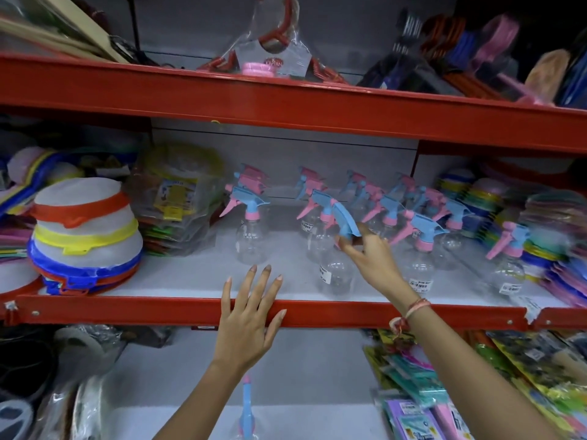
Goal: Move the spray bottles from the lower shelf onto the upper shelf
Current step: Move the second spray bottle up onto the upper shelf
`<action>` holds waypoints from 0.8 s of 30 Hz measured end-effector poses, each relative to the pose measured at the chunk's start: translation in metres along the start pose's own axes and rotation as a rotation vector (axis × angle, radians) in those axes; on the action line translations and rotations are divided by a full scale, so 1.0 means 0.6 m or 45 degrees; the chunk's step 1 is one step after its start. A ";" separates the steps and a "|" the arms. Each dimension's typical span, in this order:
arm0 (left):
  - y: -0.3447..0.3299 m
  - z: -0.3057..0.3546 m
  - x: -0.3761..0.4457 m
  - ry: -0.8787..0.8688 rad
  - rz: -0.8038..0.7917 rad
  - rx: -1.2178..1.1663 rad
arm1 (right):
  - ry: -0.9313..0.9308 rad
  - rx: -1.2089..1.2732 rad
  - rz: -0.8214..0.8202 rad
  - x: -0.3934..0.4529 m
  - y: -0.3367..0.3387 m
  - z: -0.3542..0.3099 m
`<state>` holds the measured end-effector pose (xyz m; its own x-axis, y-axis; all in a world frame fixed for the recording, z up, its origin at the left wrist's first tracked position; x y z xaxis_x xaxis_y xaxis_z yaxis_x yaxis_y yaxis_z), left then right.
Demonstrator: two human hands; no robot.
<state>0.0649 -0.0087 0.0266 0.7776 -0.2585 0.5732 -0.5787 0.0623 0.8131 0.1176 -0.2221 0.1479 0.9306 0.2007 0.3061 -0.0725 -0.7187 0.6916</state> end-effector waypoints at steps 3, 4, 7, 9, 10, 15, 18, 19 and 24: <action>0.000 0.001 0.000 0.006 -0.003 0.016 | 0.011 0.147 0.087 -0.008 -0.004 0.016; 0.000 0.001 0.000 0.005 0.001 0.016 | 0.012 0.166 0.150 -0.014 -0.007 0.020; 0.002 0.002 0.001 0.004 0.011 0.017 | -0.060 0.061 0.317 -0.030 -0.025 0.035; 0.003 0.002 0.001 0.002 0.004 0.018 | -0.114 -0.024 0.355 -0.034 -0.037 0.042; 0.003 0.002 0.000 0.002 -0.001 0.019 | -0.118 -0.050 0.366 -0.035 -0.040 0.044; 0.003 0.002 0.000 0.009 -0.024 0.019 | -0.083 0.039 0.205 -0.026 -0.047 0.055; 0.004 0.002 0.000 0.010 -0.039 0.014 | -0.020 0.207 0.018 -0.023 -0.045 0.060; 0.004 0.002 0.000 0.012 -0.041 0.011 | -0.004 0.221 -0.035 -0.024 -0.043 0.060; 0.008 0.002 -0.001 0.016 -0.069 0.012 | -0.001 0.169 -0.199 -0.028 -0.037 0.061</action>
<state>0.0610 -0.0094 0.0300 0.8111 -0.2488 0.5294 -0.5377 0.0391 0.8422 0.1170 -0.2341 0.1035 0.9270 0.3161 0.2018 0.1203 -0.7603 0.6384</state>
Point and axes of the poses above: each hand's wrist, its own x-axis towards the middle knuckle, its own y-axis out of the back of the hand, z = x × y, the point moved 7 cm from there along x, towards the middle knuckle, and after that the axes turned 13 degrees about -z, right-handed, at the moved point
